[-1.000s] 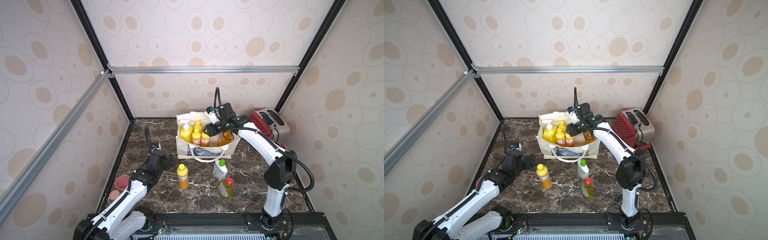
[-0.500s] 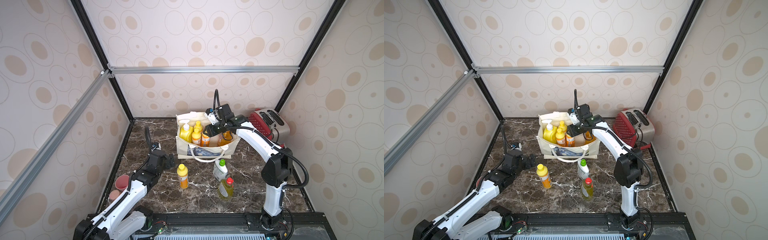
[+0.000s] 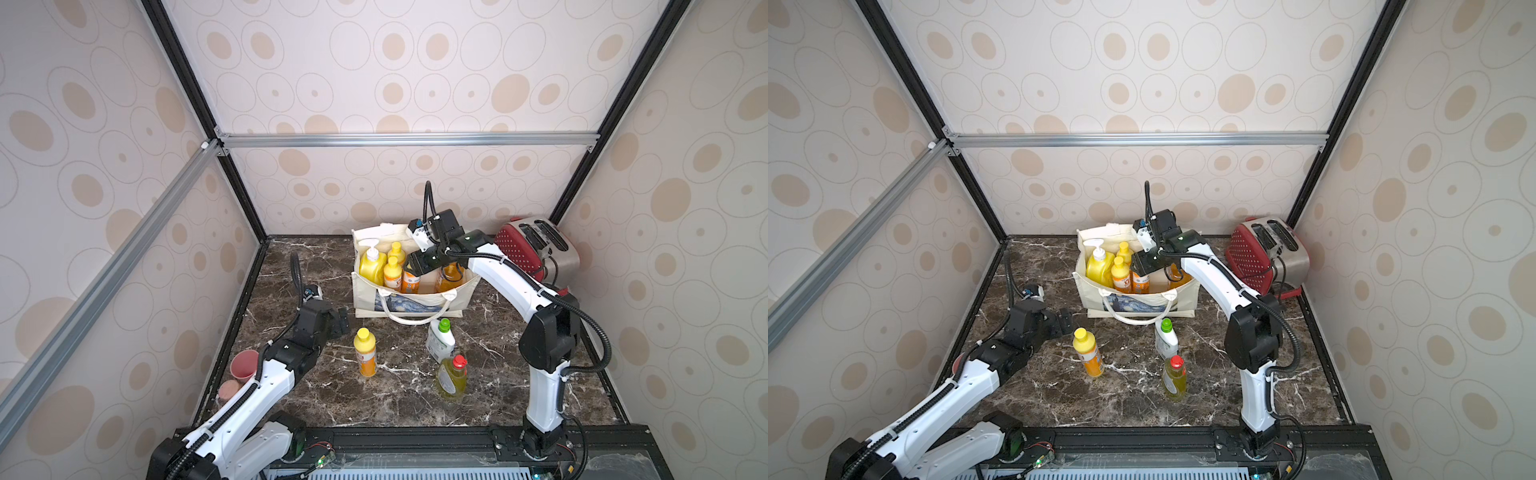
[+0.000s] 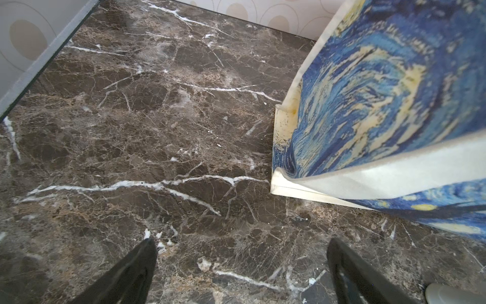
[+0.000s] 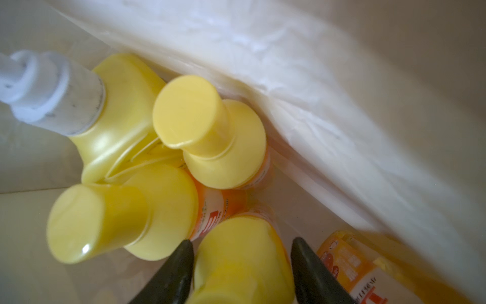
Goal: Pack dish soap into the shopping bag
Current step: Pick up the bottle of dish soap from the shopping bag.
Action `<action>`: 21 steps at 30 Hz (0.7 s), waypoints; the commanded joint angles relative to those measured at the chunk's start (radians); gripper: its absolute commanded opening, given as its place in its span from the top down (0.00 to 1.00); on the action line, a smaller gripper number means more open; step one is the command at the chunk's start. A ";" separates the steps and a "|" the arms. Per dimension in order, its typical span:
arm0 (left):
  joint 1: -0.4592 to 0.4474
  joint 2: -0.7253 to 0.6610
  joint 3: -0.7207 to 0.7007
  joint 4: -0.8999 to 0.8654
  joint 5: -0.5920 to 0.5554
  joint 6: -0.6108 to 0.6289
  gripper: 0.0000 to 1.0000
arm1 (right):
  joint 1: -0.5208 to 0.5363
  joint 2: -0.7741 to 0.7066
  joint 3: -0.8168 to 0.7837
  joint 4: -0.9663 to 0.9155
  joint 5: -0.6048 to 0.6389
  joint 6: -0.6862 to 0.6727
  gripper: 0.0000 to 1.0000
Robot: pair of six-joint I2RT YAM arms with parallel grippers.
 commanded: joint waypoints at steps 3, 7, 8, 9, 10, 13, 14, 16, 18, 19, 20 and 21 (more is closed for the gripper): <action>0.002 -0.001 0.039 0.004 -0.002 0.009 0.01 | 0.005 0.026 0.007 -0.047 0.029 -0.017 0.38; 0.002 -0.002 0.040 0.004 -0.002 0.009 0.01 | 0.009 0.030 0.013 -0.051 0.036 -0.018 0.38; 0.002 -0.002 0.039 0.004 -0.003 0.009 0.01 | 0.010 0.030 0.014 -0.054 0.039 -0.018 0.38; 0.001 -0.003 0.039 0.004 -0.003 0.009 0.01 | 0.010 0.032 0.018 -0.058 0.042 -0.021 0.40; 0.001 -0.004 0.038 0.003 -0.003 0.009 0.01 | 0.009 0.032 0.018 -0.061 0.044 -0.022 0.45; 0.001 -0.004 0.038 0.003 -0.003 0.009 0.01 | 0.010 0.022 0.021 -0.061 0.056 -0.024 0.57; 0.000 -0.004 0.039 0.004 -0.003 0.009 0.01 | 0.010 0.017 0.024 -0.062 0.060 -0.025 0.58; 0.001 -0.003 0.040 0.004 -0.003 0.009 0.01 | 0.010 0.006 0.034 -0.068 0.075 -0.030 0.59; 0.001 -0.002 0.039 0.003 -0.003 0.009 0.01 | 0.009 -0.009 0.047 -0.067 0.097 -0.036 0.60; 0.001 -0.003 0.039 0.004 -0.002 0.009 0.01 | 0.009 -0.013 0.056 -0.071 0.105 -0.036 0.60; 0.001 -0.003 0.039 0.004 -0.002 0.009 0.01 | 0.009 -0.018 0.069 -0.075 0.115 -0.038 0.60; 0.002 -0.002 0.039 0.004 -0.003 0.009 0.01 | 0.009 -0.023 0.080 -0.076 0.124 -0.039 0.61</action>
